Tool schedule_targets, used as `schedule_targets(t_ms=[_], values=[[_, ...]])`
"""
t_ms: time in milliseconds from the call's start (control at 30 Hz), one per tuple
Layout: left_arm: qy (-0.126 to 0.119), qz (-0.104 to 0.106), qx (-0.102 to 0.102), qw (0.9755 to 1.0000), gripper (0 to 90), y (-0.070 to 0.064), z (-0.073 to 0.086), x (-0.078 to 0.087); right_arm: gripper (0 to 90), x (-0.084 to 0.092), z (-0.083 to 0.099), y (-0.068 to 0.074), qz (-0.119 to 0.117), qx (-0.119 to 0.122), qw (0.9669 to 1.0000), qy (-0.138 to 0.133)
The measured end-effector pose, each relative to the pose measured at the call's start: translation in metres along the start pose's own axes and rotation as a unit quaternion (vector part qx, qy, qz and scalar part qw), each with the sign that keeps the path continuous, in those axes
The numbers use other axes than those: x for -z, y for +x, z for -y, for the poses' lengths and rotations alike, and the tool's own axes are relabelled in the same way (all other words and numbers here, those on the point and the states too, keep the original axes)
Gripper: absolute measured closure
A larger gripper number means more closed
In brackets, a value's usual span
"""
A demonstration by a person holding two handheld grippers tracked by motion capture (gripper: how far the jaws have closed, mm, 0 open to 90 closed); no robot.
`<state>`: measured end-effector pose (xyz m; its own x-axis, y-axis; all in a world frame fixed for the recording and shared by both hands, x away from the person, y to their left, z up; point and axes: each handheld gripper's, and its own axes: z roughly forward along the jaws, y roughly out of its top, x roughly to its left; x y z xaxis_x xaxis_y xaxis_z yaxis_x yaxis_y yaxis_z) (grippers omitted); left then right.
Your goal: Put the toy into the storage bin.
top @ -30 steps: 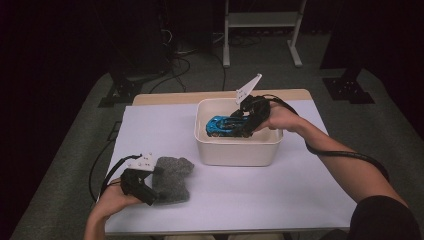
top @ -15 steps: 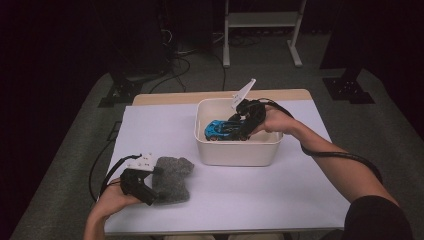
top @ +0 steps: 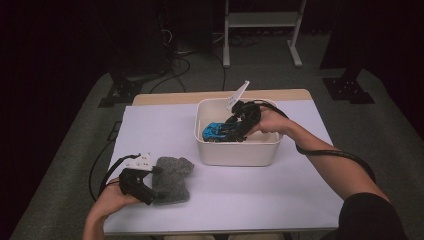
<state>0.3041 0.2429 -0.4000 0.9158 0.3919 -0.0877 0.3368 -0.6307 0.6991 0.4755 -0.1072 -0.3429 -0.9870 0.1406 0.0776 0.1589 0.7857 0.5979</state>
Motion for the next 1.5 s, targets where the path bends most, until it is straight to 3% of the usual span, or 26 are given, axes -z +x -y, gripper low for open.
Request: schedule_targets(t_ms=[1500], values=[[-0.002,0.001,-0.004,1.0,8.8,-0.001,0.001,0.004,26.7,-0.036,-0.004,-0.007,-0.022,-0.01,0.9982,0.054]])
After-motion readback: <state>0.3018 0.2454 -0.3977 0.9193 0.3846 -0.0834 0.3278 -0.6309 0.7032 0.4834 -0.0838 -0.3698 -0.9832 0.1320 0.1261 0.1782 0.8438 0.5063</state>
